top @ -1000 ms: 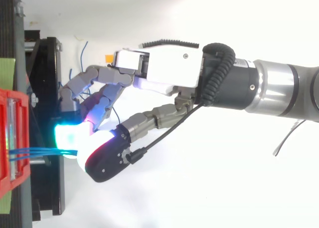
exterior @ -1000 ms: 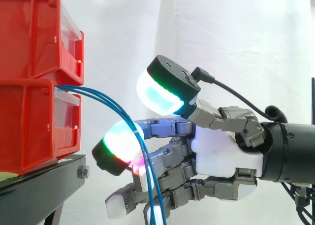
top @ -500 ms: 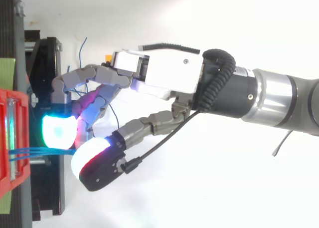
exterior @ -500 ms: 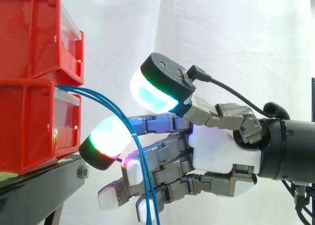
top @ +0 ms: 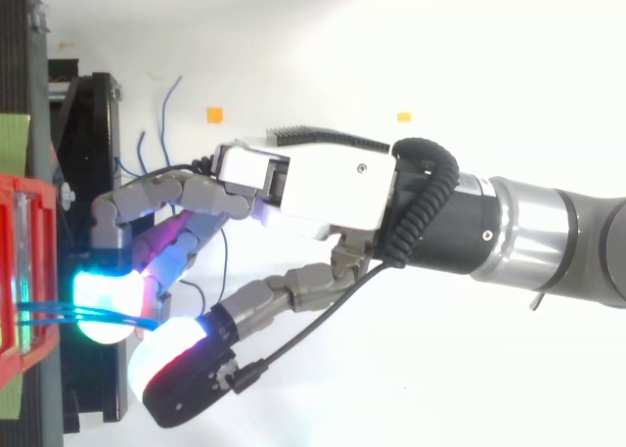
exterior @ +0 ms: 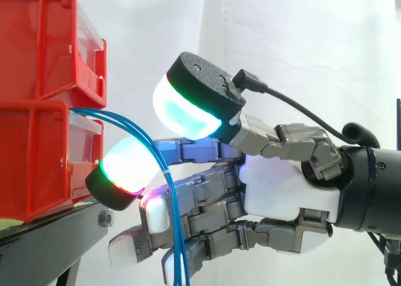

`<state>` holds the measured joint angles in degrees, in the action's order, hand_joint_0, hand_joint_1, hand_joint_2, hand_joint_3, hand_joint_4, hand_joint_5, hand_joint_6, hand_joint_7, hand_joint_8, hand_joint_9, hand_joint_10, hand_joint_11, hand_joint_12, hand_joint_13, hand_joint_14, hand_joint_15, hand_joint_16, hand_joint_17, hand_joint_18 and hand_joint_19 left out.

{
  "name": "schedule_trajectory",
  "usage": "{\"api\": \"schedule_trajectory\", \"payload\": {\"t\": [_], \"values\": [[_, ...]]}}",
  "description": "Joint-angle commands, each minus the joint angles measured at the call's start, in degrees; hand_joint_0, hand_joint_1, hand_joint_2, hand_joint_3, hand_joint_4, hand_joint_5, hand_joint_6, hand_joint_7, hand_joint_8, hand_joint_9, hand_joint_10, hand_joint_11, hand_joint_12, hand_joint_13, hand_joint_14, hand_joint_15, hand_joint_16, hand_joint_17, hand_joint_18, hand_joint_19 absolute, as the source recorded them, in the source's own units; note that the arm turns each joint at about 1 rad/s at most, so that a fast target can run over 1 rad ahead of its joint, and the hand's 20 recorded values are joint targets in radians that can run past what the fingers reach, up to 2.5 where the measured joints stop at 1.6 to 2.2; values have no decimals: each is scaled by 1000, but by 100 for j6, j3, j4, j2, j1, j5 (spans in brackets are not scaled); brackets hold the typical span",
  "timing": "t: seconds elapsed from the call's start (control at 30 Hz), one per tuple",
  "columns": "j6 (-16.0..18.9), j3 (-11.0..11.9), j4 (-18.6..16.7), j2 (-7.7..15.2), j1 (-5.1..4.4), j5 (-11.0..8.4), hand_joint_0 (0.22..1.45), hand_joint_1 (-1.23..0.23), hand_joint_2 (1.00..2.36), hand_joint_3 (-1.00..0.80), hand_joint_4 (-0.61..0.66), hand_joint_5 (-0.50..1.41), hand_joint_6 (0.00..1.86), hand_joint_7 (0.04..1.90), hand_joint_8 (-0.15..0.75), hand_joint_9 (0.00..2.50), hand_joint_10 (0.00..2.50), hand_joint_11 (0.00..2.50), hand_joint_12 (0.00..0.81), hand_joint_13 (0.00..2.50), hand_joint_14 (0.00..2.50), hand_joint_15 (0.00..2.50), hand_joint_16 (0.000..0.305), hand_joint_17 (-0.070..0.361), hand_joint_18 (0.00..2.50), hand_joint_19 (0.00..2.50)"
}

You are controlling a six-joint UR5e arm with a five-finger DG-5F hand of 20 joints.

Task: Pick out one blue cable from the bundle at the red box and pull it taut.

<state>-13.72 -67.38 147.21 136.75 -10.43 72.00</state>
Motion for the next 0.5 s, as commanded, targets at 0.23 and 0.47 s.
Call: {"api": "schedule_trajectory", "payload": {"t": [0.23, 0.47], "values": [[54, -73, 18, 1, -30, 16, 562, -684, 1009, -420, 40, -78, 574, 1230, 198, 978, 25, 667, 297, 713, 16, 392, 42, 96, 754, 642], [80, -73, 44, 1, -12, 68, 556, -664, 1021, -250, 43, -136, 787, 958, 220, 947, 26, 685, 302, 709, 16, 397, 43, 97, 759, 651]]}}
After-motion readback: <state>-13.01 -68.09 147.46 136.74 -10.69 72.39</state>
